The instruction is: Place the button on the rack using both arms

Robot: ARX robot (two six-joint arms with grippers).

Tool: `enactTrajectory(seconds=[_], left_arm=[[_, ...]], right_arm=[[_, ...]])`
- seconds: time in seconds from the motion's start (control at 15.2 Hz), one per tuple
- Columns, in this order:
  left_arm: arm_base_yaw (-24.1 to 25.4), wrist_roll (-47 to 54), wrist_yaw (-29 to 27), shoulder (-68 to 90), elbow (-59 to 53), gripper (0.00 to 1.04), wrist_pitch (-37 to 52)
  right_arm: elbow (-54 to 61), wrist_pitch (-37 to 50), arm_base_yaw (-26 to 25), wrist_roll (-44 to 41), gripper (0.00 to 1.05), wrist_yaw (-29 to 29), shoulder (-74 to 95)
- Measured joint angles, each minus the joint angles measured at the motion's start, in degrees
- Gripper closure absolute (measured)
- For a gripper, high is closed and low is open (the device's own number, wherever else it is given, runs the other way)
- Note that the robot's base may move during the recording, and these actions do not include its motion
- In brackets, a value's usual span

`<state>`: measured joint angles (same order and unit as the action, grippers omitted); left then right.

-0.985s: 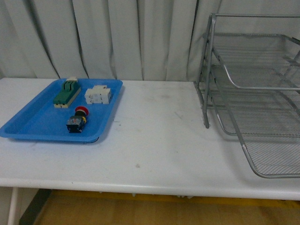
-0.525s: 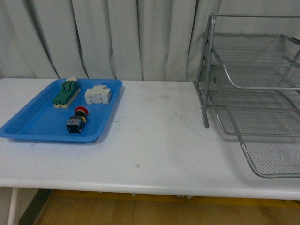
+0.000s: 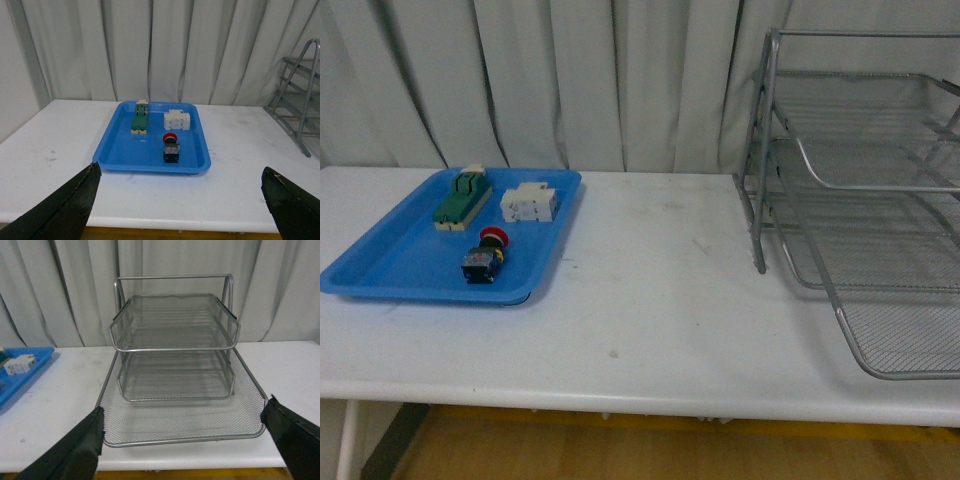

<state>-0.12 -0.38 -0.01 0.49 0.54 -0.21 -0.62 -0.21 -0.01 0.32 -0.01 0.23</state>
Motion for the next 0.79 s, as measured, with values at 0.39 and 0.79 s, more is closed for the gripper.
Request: enactTrajectory(seconds=[0.39,0.79], left_arm=[[1.95,-4.61,1.77,14.03,6.97,0.07,-7.54],[2.03,-0.15,5.14,80.65,33.75,0.07,28.02]], right_arm=[[0.0,0.02,0.0,0.02,0.06,0.0,0.0],[0.0,0.0,0.0,0.0,0.06,0.02,0.0]])
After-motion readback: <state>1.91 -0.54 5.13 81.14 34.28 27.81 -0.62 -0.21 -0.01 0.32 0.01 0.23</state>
